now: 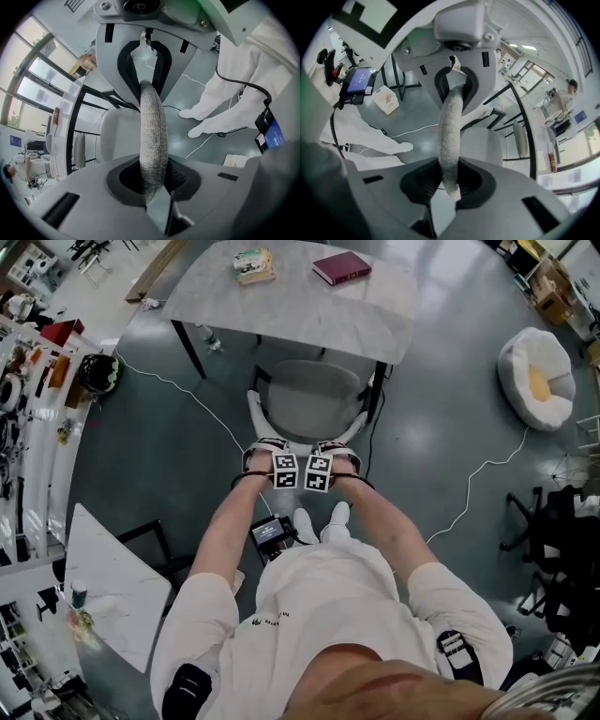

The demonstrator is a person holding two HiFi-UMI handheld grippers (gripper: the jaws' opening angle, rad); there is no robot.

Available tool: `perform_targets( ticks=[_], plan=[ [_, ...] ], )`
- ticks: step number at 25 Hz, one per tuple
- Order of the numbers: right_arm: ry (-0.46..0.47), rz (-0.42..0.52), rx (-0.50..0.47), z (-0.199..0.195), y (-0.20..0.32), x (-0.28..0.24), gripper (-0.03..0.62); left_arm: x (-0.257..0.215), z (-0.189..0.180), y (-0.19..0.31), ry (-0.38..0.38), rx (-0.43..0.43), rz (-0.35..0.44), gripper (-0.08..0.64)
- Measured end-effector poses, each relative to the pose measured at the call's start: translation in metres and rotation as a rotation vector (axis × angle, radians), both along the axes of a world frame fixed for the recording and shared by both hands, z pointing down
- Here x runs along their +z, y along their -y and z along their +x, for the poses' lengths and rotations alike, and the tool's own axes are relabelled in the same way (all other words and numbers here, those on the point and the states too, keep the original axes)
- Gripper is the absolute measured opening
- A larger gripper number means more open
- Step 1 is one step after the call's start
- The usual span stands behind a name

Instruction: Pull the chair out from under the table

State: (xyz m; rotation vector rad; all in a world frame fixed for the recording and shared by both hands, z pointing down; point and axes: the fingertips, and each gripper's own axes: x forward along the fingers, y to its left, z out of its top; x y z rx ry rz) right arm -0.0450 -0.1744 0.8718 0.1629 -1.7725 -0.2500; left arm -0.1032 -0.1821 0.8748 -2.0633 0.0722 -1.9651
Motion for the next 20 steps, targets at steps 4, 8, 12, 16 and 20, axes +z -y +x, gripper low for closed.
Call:
perform_targets(
  ticks=[4,8,12,16,20],
  plan=[
    [0.006,0.0,0.008,0.001,-0.016,-0.001,0.08,-0.001,0.003,-0.017,-0.009,0.003,-0.005,0.074],
    [0.002,-0.011,0.004,0.0,-0.033,-0.001,0.08,-0.002,0.002,-0.033,-0.013,-0.002,-0.012,0.074],
    [-0.003,-0.015,-0.007,-0.001,-0.047,-0.002,0.08,-0.004,0.001,-0.048,-0.014,-0.002,-0.02,0.074],
    [-0.001,-0.022,-0.006,0.0,-0.062,-0.004,0.08,-0.005,0.002,-0.063,-0.021,0.005,-0.027,0.074],
    [-0.005,-0.034,-0.004,0.002,-0.074,-0.005,0.08,-0.006,0.003,-0.075,-0.025,0.01,-0.033,0.074]
  ],
)
